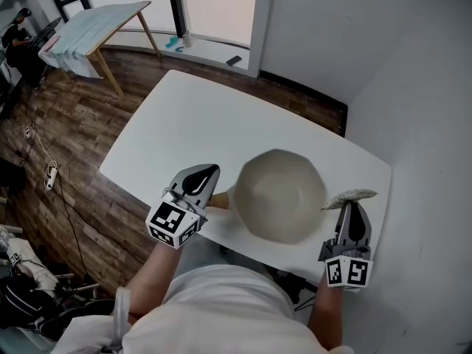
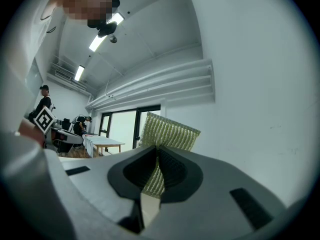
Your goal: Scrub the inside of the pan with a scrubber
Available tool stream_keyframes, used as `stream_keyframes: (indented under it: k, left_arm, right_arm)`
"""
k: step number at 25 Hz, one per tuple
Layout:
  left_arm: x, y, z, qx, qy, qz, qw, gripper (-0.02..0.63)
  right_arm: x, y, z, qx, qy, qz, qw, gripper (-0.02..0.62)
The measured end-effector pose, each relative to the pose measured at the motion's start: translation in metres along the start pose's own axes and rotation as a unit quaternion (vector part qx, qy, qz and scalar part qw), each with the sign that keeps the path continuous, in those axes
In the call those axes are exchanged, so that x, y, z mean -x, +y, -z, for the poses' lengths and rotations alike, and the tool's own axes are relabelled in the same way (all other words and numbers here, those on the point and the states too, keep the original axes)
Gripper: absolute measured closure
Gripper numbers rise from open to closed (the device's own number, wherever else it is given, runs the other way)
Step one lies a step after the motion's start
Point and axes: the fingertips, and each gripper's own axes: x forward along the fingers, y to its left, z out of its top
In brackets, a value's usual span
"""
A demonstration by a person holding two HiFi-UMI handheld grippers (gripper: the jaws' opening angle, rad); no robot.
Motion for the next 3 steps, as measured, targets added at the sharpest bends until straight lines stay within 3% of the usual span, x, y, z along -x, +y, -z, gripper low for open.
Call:
stream_keyframes:
  k: [3]
  left_arm:
    - [0.0011, 0.0003, 0.0014, 0.002, -0.001, 0.000, 1.0000, 0.594]
  right_arm:
    - [0.0008, 0.0015, 0.0019, 0.000, 0.000, 0.000, 1.000, 0.558]
